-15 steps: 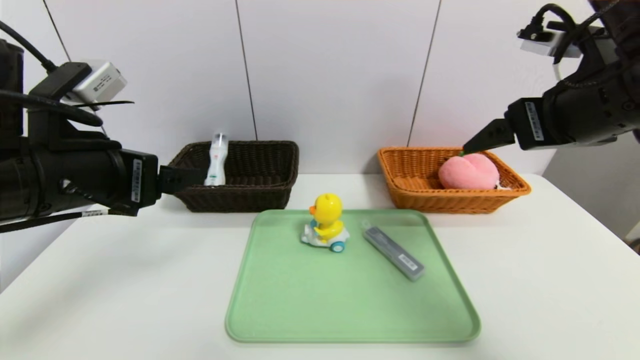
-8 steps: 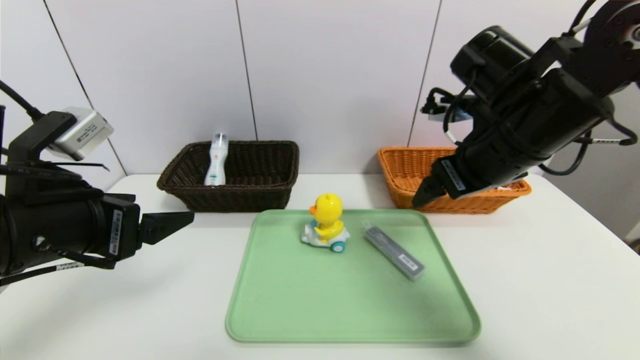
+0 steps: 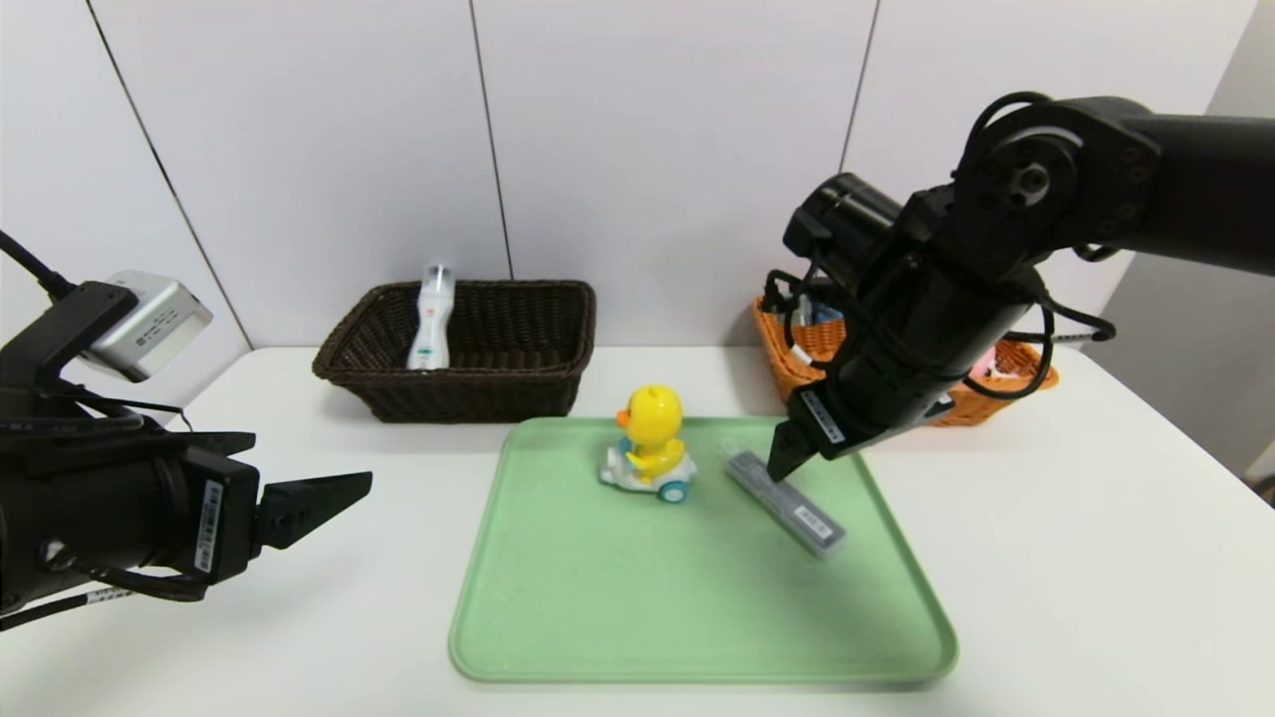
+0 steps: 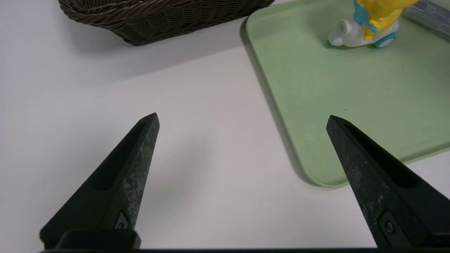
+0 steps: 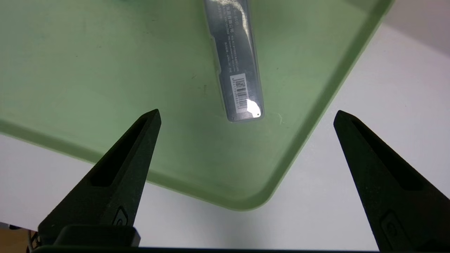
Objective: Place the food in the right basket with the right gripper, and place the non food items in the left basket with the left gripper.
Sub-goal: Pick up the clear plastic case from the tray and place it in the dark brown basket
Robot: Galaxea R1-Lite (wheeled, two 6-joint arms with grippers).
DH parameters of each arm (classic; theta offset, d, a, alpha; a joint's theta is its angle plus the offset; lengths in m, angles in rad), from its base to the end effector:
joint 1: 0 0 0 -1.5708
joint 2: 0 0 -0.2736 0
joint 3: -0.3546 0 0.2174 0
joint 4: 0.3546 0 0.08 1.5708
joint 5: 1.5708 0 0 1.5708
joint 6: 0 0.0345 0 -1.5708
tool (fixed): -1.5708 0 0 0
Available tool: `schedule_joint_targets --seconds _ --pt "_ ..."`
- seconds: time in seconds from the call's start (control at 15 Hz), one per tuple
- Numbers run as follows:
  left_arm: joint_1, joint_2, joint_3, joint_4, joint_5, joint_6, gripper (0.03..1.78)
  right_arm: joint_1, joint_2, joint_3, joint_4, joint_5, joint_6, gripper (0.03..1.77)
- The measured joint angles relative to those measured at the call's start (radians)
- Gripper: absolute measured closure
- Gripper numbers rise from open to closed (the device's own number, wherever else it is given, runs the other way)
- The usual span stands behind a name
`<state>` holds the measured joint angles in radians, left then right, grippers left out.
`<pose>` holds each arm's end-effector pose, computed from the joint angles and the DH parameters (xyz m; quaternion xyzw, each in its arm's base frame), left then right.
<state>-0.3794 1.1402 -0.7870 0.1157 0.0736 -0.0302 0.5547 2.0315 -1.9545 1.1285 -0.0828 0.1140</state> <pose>0.1916 -0.0737 0.1972 0.0376 0.2286 -0.1447 0.9620 0.3174 0.1933 0.1978 -0.1317 0.5484 0.1616 0.8098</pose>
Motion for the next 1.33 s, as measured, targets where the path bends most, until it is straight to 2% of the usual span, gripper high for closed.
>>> schedule_joint_targets --seconds 0.93,1.13,1.33 --pt "-0.003 0.020 0.003 -0.003 -0.024 0.001 0.12 -0.002 0.168 0.000 -0.044 -0.003 0.015 0.10" --pt "-0.003 0.026 0.001 -0.003 -0.035 0.001 0.12 -0.004 0.179 0.000 -0.065 0.029 0.003 0.10" --pt "-0.001 0.034 0.001 -0.006 -0.041 0.000 0.12 -0.013 0.192 0.000 -0.086 0.036 -0.014 0.10"
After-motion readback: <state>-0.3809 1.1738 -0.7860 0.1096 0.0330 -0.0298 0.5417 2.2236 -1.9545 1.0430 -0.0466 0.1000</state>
